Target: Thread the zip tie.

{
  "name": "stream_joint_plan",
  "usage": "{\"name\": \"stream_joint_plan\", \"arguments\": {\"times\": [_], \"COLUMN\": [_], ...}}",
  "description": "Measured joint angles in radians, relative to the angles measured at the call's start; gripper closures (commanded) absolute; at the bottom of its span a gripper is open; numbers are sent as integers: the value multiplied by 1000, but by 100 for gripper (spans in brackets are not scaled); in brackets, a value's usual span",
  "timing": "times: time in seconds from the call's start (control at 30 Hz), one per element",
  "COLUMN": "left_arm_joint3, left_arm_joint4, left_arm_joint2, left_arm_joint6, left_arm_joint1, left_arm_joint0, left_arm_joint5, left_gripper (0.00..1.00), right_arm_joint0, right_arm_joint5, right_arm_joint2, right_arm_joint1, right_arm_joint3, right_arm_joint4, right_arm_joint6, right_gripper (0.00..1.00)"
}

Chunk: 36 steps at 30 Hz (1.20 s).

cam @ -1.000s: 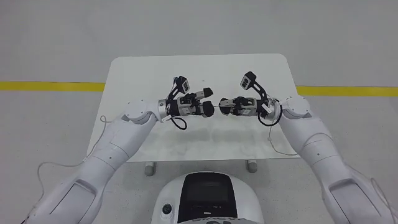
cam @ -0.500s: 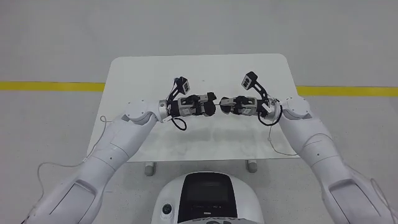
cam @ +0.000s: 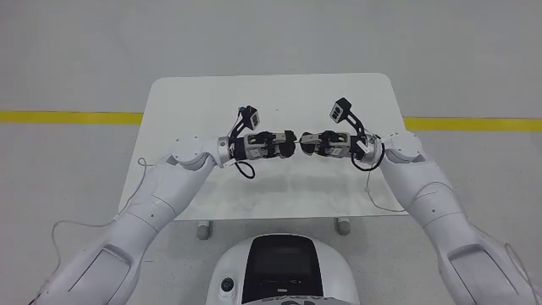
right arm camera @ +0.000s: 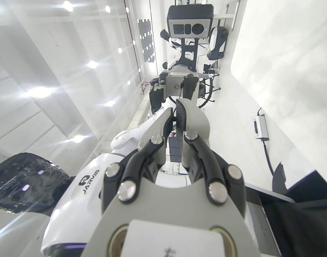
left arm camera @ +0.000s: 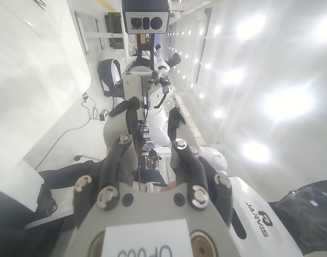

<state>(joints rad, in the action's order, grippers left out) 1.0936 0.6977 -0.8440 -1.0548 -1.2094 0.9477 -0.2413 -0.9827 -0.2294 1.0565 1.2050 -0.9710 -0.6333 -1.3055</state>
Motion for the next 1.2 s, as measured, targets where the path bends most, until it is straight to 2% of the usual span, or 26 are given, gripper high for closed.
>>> {"name": "stream_joint_plan", "arguments": {"times": [0.87, 1.07, 1.2], "left_arm_joint3": [-4, -5, -7], "left_arm_joint4": [-17, -23, -24], "left_arm_joint2": [8, 11, 13], "left_arm_joint6": [4, 7, 6], "left_arm_joint1": [-4, -5, -6], "left_arm_joint0": [-4, -6, -7], "left_arm_joint5": [8, 9, 9], "left_gripper": [82, 85, 91], "right_arm_joint0": [-2, 1, 2], "right_arm_joint5": [6, 11, 13], "right_arm_joint2": [1, -3, -6], "right_arm_joint1": [2, 2, 3], "right_arm_joint3": [2, 2, 3], "right_arm_joint4": [15, 24, 27], "right_arm_joint6": [20, 14, 15], "right_gripper": [100, 100, 100]}}
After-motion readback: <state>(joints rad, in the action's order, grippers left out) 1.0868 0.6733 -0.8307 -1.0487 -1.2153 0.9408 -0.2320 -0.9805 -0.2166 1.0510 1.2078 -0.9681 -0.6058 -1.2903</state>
